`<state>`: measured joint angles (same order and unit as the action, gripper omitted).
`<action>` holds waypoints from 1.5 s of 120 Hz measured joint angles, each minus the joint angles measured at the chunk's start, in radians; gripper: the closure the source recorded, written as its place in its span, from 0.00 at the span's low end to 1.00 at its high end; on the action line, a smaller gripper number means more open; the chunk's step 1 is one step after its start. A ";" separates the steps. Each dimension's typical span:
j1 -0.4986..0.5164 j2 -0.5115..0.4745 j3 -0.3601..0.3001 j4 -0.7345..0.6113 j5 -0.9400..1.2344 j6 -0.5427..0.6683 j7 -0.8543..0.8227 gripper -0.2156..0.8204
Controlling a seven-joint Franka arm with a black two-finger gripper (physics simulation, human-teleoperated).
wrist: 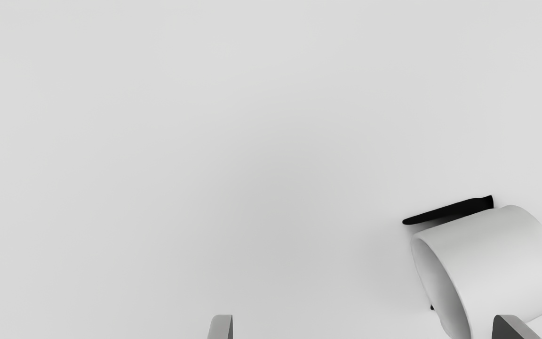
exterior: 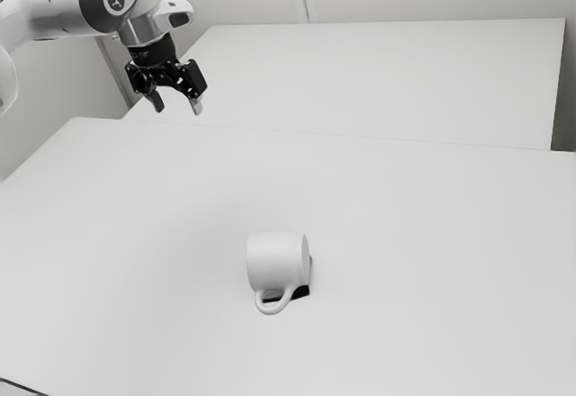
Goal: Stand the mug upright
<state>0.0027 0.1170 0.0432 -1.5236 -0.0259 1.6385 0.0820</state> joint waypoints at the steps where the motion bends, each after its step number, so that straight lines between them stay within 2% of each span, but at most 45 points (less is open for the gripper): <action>1: 0.000 0.000 0.000 0.000 0.000 0.000 0.000 0.21; 28: 0.001 -0.006 0.000 -0.012 0.000 -0.004 -0.002 0.21; 48: -0.002 -0.050 0.000 -0.109 -0.011 -0.004 -0.004 0.21; 75: -0.006 -0.171 0.001 -0.363 -0.250 0.017 0.004 0.21; 89: 0.020 -0.253 0.001 -0.571 -0.413 0.101 0.035 0.21; 105: 0.035 -0.301 0.001 -0.720 -0.567 0.203 0.090 0.21; 128: 0.054 -0.264 0.003 -0.834 -0.796 0.318 0.223 0.21; 148: 0.066 -0.227 0.003 -0.959 -1.089 0.387 0.393 0.21; 180: 0.073 -0.125 0.003 -0.997 -1.407 0.333 0.667 0.21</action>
<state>0.0758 -0.0083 0.0460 -2.5208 -1.4329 1.9715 0.7492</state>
